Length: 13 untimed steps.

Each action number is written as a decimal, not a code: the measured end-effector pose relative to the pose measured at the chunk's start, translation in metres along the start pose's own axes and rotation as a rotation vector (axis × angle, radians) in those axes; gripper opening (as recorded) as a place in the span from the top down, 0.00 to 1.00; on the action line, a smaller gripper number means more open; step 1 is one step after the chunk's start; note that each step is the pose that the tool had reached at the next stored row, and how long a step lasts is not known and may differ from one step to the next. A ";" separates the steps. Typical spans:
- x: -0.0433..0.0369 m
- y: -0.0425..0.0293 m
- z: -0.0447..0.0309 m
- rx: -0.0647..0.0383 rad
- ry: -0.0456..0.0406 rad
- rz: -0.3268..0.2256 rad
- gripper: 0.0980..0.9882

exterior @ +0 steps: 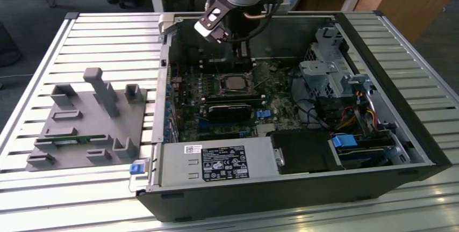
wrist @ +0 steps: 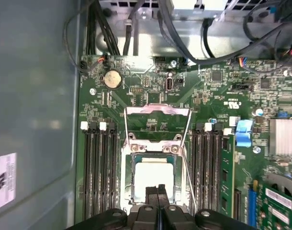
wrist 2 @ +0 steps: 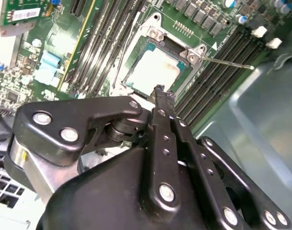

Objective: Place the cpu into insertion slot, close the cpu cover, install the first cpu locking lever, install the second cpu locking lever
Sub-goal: 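Close the cpu cover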

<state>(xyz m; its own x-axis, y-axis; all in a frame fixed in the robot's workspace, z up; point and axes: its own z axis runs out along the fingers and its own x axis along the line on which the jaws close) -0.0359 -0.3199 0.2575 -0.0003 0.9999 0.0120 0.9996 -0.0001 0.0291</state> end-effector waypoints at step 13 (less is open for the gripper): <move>-0.0062 0.0101 -0.0003 0.000 -0.0002 0.000 0.98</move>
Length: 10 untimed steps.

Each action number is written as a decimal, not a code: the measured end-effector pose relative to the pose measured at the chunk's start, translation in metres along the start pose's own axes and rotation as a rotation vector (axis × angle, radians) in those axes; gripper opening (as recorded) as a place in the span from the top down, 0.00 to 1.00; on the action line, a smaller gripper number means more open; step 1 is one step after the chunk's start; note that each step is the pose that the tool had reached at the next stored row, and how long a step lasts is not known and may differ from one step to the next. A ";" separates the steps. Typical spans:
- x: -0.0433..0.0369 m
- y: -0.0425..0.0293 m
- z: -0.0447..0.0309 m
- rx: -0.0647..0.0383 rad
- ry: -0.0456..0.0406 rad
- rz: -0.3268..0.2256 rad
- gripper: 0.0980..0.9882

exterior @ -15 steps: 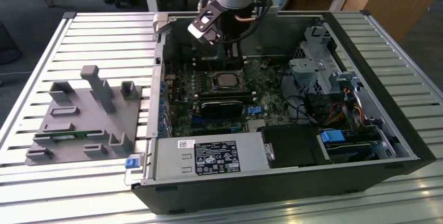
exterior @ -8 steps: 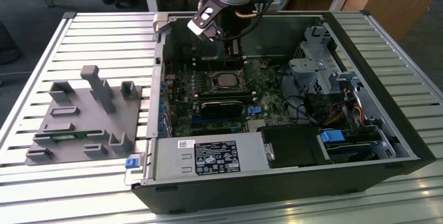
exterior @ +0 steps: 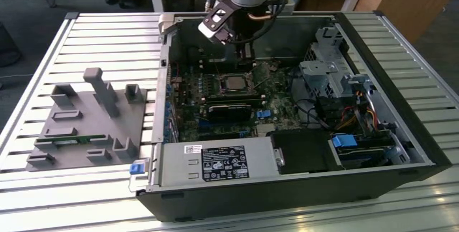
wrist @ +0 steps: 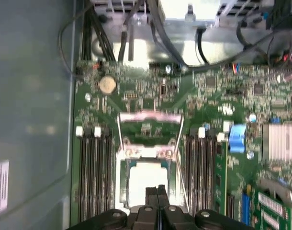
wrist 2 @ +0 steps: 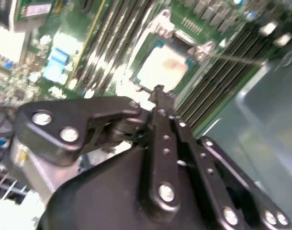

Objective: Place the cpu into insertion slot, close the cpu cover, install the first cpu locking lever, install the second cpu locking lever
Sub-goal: 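Close the cpu cover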

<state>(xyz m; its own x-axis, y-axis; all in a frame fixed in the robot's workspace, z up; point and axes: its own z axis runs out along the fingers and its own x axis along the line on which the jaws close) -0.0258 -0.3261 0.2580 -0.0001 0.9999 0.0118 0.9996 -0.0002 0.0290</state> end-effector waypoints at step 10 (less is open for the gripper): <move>0.0001 0.0131 -0.0038 0.000 0.0022 -0.001 0.98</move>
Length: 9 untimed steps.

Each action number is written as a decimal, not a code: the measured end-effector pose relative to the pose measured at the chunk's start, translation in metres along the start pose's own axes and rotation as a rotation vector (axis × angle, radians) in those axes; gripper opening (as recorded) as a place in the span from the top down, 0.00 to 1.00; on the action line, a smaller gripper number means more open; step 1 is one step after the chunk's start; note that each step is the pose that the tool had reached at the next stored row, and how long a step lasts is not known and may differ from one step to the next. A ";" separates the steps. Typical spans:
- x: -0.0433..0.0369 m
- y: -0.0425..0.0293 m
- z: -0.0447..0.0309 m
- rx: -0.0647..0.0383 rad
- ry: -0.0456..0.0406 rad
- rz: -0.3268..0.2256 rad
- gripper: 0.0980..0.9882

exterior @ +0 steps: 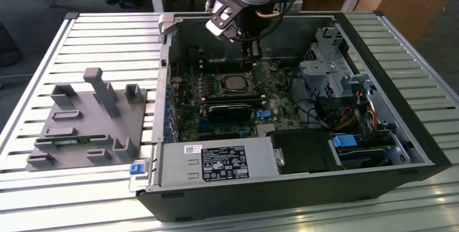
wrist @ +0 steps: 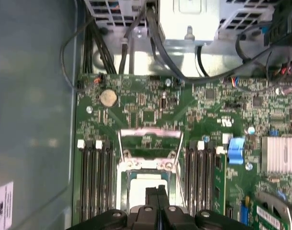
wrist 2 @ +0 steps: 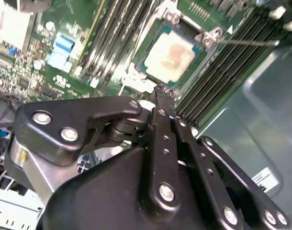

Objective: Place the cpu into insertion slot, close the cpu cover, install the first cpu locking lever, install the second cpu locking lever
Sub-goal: 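Close the cpu cover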

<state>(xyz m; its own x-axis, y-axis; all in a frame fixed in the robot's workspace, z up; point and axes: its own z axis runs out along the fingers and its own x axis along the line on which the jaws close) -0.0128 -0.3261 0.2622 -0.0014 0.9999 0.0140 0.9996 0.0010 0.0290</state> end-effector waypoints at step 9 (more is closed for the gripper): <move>0.0000 0.0195 0.0021 0.002 0.0004 -0.017 0.98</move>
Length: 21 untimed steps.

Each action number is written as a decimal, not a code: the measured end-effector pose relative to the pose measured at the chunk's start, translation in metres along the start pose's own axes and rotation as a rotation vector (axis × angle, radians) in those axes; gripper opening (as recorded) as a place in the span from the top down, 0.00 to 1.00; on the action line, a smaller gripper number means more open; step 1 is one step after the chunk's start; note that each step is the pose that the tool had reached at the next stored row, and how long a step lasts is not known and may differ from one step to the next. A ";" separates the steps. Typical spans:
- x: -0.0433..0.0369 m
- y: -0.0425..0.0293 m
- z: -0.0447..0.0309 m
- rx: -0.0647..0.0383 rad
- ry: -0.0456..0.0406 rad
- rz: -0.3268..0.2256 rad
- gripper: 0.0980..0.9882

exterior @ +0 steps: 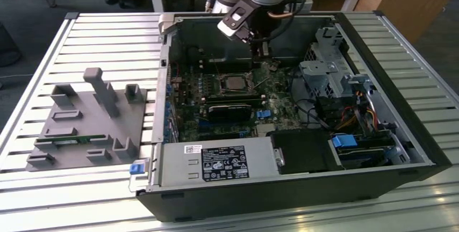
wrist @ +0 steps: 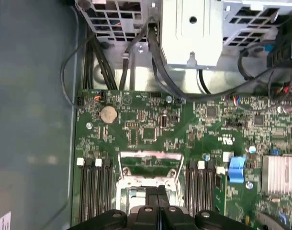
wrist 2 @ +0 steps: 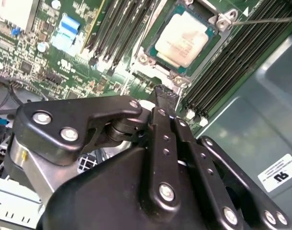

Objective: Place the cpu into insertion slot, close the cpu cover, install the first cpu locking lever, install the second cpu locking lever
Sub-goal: 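Close the cpu cover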

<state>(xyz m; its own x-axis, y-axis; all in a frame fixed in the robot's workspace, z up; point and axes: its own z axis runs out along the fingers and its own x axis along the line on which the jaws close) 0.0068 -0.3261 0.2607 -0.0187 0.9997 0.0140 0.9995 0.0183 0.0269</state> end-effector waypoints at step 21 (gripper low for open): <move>0.0045 0.0310 0.0032 0.000 0.0001 -0.004 0.98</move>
<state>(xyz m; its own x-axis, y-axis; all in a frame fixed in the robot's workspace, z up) 0.0378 -0.3210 0.2584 -0.0226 0.9996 0.0139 0.9994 0.0222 0.0265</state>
